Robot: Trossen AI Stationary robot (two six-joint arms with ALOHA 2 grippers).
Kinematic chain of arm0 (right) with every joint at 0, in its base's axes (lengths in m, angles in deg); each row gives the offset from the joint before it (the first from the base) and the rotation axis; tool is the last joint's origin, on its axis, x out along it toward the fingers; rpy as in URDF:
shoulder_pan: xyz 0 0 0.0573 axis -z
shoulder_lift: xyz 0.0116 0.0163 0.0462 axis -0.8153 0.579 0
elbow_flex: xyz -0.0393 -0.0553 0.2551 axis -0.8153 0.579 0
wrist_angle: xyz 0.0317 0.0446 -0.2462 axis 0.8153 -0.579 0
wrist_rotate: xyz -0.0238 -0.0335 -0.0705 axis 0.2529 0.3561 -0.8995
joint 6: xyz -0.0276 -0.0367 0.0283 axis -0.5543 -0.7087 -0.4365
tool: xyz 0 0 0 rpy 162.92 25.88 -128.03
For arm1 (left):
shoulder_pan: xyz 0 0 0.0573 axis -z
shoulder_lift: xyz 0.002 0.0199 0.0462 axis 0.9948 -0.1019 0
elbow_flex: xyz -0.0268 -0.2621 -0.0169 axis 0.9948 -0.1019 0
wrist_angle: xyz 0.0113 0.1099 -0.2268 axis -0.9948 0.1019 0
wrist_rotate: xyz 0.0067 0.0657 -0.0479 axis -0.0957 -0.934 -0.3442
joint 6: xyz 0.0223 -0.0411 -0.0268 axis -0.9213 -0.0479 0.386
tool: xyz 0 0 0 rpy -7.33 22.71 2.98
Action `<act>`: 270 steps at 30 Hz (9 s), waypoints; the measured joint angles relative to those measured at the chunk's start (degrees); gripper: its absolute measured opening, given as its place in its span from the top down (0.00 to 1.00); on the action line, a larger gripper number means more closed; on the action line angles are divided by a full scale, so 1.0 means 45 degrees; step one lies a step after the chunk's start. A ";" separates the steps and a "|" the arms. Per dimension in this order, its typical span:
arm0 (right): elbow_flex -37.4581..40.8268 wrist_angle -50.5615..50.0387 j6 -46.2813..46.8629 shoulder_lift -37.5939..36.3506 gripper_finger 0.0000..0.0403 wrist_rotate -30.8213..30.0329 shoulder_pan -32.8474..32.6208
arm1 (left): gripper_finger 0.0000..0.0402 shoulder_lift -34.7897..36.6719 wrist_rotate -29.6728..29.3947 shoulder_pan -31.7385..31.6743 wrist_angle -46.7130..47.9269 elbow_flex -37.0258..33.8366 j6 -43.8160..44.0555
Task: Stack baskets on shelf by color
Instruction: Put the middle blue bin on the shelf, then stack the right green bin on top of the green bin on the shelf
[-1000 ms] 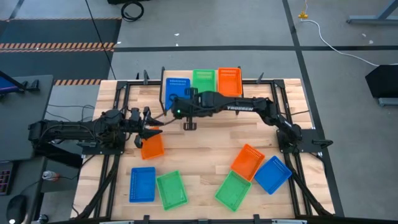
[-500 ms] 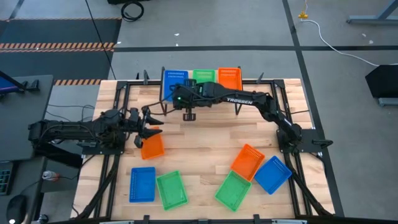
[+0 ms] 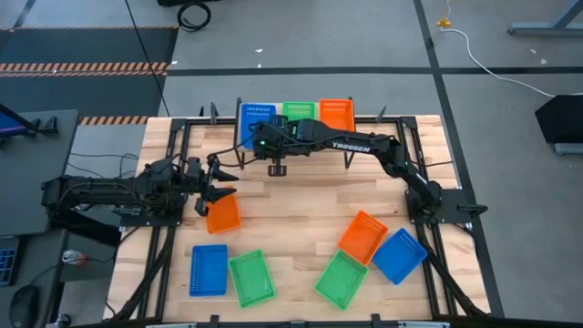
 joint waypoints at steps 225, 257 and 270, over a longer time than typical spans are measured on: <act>0.0374 -0.3954 0.0425 -0.2280 0.98 0.1517 0.1192 | 0.57 -0.3143 -1.1015 0.7715 0.1975 0.3434 -0.1997; 0.0476 -0.3398 0.0721 -0.2263 0.79 0.1557 0.1444 | 0.57 -0.3143 -1.0190 0.6858 0.1956 0.3434 -0.1880; 0.0476 -0.3395 0.0796 -0.2263 0.83 0.1306 0.1484 | 0.57 -0.3143 -1.0190 0.6858 0.1956 0.3434 -0.1875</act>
